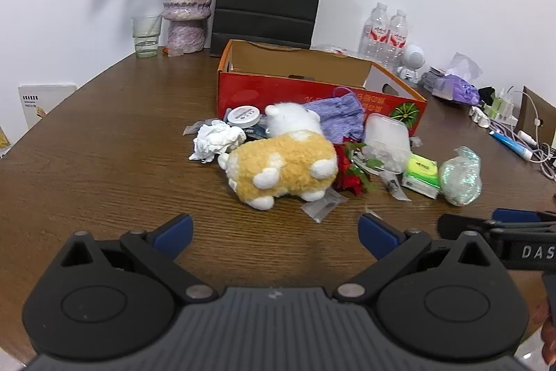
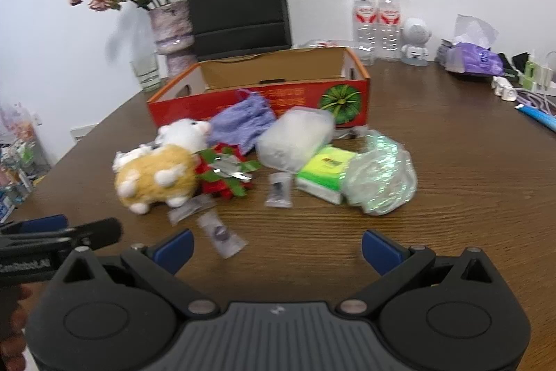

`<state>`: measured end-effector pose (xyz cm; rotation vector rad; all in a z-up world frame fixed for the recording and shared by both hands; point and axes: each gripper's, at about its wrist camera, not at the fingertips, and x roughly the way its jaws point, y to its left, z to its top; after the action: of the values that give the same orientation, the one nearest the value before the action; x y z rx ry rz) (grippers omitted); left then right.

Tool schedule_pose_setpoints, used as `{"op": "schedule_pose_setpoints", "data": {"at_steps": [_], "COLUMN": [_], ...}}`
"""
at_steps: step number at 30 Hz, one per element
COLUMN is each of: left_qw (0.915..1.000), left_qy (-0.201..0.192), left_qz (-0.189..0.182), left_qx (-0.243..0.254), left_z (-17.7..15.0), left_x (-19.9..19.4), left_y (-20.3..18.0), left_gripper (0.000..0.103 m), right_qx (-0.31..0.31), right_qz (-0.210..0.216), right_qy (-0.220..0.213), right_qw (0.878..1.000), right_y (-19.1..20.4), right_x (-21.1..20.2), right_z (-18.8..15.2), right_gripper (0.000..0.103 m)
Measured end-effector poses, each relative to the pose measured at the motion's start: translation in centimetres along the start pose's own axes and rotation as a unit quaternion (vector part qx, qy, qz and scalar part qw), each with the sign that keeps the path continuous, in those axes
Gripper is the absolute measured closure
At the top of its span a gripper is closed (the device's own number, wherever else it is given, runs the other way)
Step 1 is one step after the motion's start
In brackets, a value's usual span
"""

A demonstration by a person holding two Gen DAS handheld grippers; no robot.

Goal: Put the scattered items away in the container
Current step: 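Grasp the sparkly clear bag with the right tool while the left tool grasps the plush sheep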

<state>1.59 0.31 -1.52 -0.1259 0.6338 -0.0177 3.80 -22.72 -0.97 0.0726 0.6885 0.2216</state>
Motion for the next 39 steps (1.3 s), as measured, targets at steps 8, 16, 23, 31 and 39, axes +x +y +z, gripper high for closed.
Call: {"op": "schedule_pose_setpoints", "data": {"at_steps": [8,16,23,31,39], "left_qw": [0.9991,0.9894,0.9796,0.9803,0.9811], "left_qy": [-0.021,-0.034,0.013,0.002,-0.049], "left_qz": [0.013,-0.006,-0.038,-0.081,-0.078], "left_qx": [0.034,0.141,0.197,0.180,0.170], "left_z": [1.2,3.5,4.0,4.4,4.8], "left_x": [2.2,6.4,10.2,9.2,5.8], "left_y": [-0.1,-1.2,-2.1,-0.9,-0.9], "left_gripper": [0.000,0.000,0.006,0.032,0.041], "right_qx": [0.013,0.021,0.017,0.028,0.017], "right_qz": [-0.034,-0.079,-0.082,-0.046,-0.027], "right_qy": [0.000,-0.008,0.010,-0.006,-0.048], "right_qw": [0.999,0.997,0.996,0.999,0.998], "right_y": [-2.8,-6.6,-7.9,-8.4,-7.3], "right_x": [1.8,5.1,8.0,8.2,4.7], "right_z": [0.9,3.4,4.6,4.9,5.0], "right_gripper": [0.000,0.000,0.003,0.055,0.056]}}
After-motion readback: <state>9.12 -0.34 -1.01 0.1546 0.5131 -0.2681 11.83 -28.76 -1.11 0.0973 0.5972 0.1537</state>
